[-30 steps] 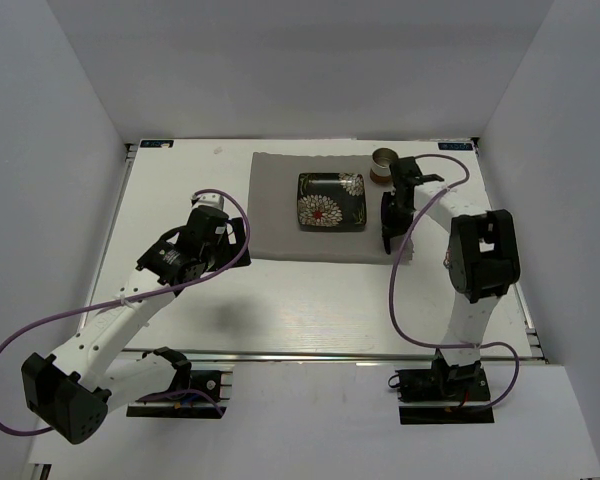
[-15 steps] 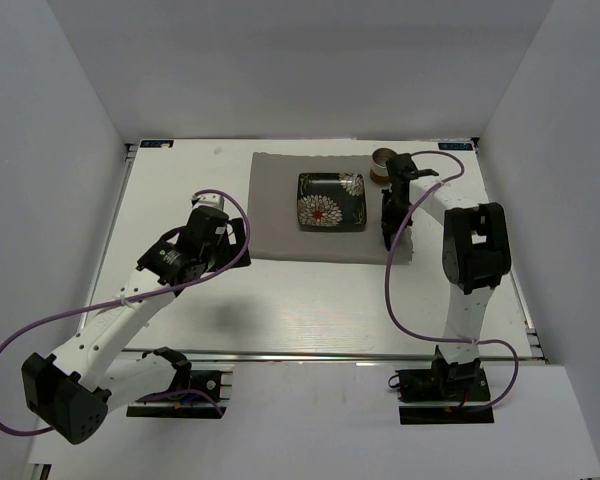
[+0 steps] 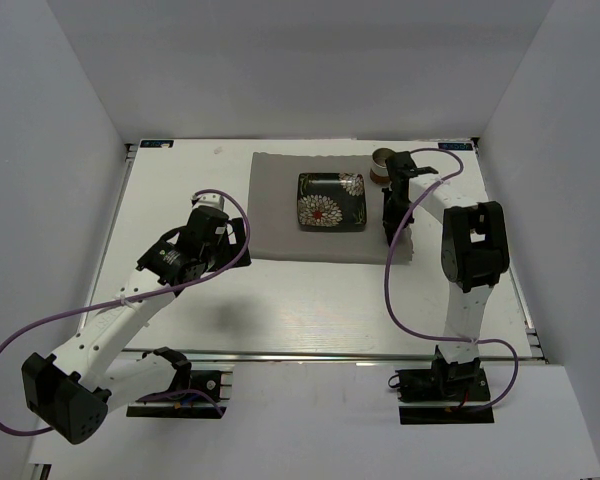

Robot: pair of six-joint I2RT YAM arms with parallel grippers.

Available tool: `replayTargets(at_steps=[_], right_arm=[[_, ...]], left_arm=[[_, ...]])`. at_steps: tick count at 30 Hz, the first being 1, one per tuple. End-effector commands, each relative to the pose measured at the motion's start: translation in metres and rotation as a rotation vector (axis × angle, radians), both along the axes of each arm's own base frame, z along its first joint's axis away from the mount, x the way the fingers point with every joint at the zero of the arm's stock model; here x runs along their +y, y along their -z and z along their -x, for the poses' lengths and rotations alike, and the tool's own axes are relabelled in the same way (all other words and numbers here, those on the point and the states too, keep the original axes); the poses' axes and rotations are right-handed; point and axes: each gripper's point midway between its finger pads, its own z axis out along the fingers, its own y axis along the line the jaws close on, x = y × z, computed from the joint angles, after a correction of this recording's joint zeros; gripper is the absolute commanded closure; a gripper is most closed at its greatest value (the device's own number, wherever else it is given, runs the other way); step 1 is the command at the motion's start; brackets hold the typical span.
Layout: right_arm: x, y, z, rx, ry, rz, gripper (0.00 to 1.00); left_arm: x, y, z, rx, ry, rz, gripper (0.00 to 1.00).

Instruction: Set the dinner table for one person

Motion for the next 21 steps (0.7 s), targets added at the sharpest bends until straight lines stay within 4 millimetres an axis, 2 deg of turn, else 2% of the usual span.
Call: replayTargets(at_steps=[1,3,7,9,11,14,17,20,21], right_arm=[[0.000,0.000,-0.002,-0.012,-0.016,0.003,1.00],[0.002,0.001,0.000,-0.007,-0.015,-0.007,1.00],[0.002,-0.005,-0.001,-0.029,-0.008,-0.015,0.59],[0.002,-0.012,-0.003,-0.046,-0.006,-0.013,0.48],[0.001,-0.018,-0.004,-0.056,-0.003,-0.008,0.45],[-0.001,-0.040,-0.008,-0.096,0.002,-0.005,0.40],[-0.001,-0.075,-0.012,-0.182,0.005,-0.034,0.34],[-0.005,-0.091,-0.009,-0.228,0.013,-0.040,0.30],[-0.010,-0.104,-0.009,-0.264,0.025,-0.041,0.28]], left_arm=[[-0.002,-0.002,0.000,-0.014,0.010,0.008,0.02],[-0.002,-0.001,0.000,-0.012,0.010,0.006,0.02],[-0.002,-0.001,0.000,-0.009,0.011,0.005,0.02],[-0.002,-0.001,0.000,-0.010,0.010,0.005,0.02],[-0.001,-0.001,0.000,-0.009,0.009,0.005,0.02],[-0.001,-0.001,0.000,-0.009,0.010,0.004,0.02],[-0.001,-0.001,0.000,-0.010,0.008,0.004,0.02],[-0.001,-0.002,0.001,-0.012,0.008,0.006,0.02],[-0.001,-0.002,0.001,-0.015,0.008,0.008,0.02]])
